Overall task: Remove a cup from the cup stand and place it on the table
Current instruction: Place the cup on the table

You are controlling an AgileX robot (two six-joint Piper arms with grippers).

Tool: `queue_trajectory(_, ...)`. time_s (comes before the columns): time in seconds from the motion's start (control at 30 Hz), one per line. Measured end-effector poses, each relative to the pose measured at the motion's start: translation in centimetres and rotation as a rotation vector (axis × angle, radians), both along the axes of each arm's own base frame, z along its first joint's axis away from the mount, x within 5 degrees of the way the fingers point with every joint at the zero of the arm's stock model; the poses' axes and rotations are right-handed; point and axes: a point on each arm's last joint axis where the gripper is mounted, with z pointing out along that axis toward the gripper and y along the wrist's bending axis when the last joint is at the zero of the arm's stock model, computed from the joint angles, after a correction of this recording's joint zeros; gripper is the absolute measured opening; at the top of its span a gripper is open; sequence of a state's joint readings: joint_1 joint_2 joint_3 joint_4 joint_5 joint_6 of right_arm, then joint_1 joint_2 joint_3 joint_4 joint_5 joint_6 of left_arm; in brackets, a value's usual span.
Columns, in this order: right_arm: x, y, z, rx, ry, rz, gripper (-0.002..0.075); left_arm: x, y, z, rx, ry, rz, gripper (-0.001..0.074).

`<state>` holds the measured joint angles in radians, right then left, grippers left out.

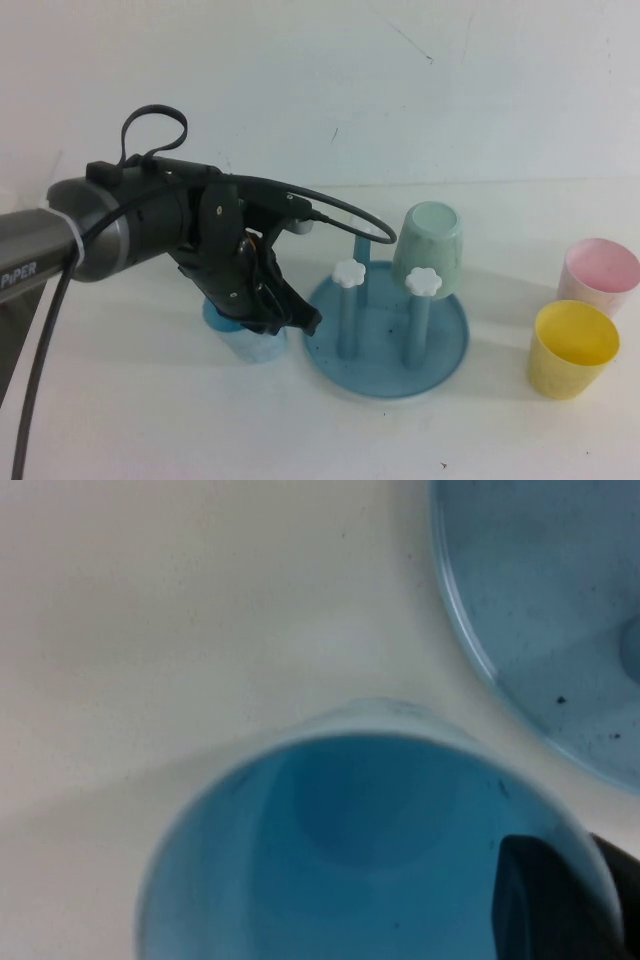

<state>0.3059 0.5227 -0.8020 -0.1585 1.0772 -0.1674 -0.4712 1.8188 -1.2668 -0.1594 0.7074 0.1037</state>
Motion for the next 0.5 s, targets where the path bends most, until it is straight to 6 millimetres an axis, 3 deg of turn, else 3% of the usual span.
queue_trajectory(0.1,-0.1,-0.1,0.0,-0.005,-0.004,-0.006,0.0004,0.0,0.0,-0.2,0.002,0.005,0.003,0.0081)
queue_trajectory(0.27,-0.1,-0.1,0.0,-0.004,0.000,-0.008,0.0004,0.1,-0.1,-0.1,-0.009,0.001,0.027,0.0322)
queue_trajectory(0.33,-0.1,-0.1,0.0,-0.005,-0.012,-0.008,0.0004,0.1,0.0,0.1,-0.013,-0.007,0.031,0.0377)
queue_trajectory(0.43,0.2,-0.3,0.3,-0.020,-0.061,-0.011,0.0004,0.0,0.0,1.2,-0.037,-0.049,0.043,0.0382)
queue_trajectory(0.5,0.4,-0.3,0.2,-0.029,-0.106,-0.010,0.0004,-0.1,0.2,2.7,-0.064,-0.097,0.053,0.0332)
